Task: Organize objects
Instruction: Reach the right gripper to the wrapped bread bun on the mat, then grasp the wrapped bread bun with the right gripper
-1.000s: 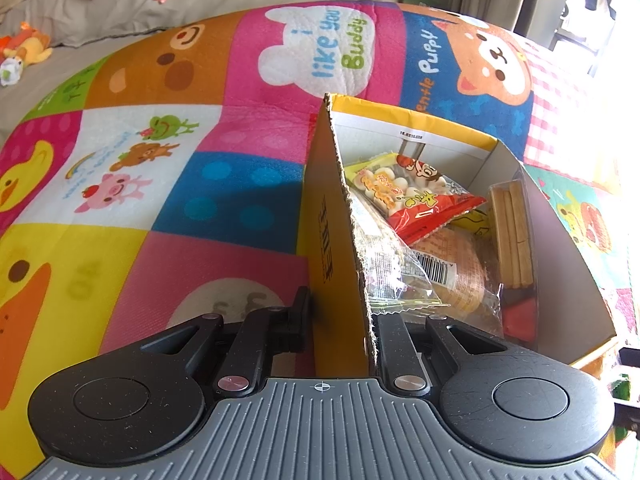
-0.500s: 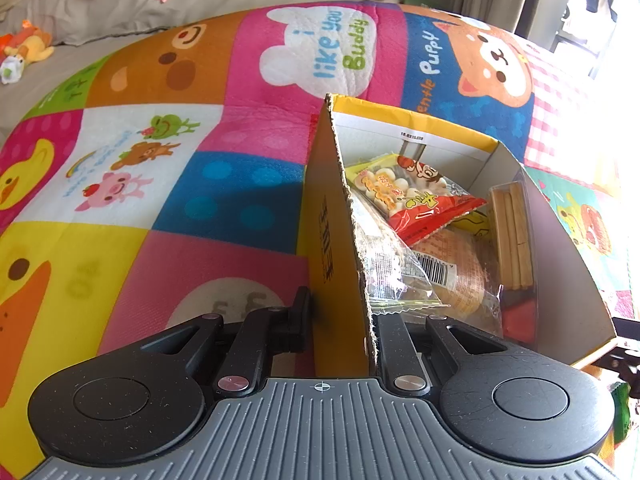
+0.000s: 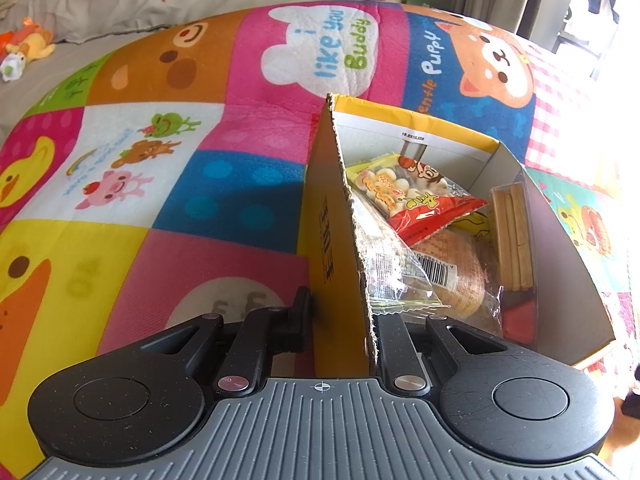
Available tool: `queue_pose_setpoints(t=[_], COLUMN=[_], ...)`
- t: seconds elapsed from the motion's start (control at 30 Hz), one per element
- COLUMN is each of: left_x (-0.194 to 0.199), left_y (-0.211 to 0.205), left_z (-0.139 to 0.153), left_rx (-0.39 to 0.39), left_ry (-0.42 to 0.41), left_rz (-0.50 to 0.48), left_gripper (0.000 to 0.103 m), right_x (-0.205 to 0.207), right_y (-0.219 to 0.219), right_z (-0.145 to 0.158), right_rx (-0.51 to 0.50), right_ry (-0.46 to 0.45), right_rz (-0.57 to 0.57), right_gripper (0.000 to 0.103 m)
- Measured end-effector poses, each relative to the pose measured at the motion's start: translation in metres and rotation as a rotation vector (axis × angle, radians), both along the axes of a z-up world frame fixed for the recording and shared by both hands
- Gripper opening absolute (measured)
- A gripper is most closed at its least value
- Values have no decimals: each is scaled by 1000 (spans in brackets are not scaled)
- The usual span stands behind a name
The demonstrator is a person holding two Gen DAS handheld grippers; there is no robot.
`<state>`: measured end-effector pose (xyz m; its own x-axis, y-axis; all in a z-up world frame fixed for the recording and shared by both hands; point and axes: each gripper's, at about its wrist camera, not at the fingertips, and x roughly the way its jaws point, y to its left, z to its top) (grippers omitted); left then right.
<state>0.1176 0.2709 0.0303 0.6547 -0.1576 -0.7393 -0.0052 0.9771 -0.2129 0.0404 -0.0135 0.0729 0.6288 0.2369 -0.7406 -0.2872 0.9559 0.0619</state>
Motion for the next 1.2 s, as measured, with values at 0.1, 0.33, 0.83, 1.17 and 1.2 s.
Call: queue_pose_setpoints(t=[0.1,0.33,0.83,1.17,1.2], left_x=[0,0,-1,-1,-1], left_y=[0,0,-1,-1,-1], left_z=[0,0,0,0,0], left_rx=[0,1,11,12,12], left_ry=[0,2,0,0,0], left_rz=[1,2,-7,-8,-9], left_gripper=[16,16,16,16,16], right_x=[-19,-45,-27,-34,-36], right_y=[3,10,-10,-7,-9], right_z=[10,26,5,-28,-30], right_rx=[4,-29,6,-22,-8], right_ry=[0,-58,-20,77,92], right_rz=[38,81,14,80,73], right_gripper=[36,36,84,86,86])
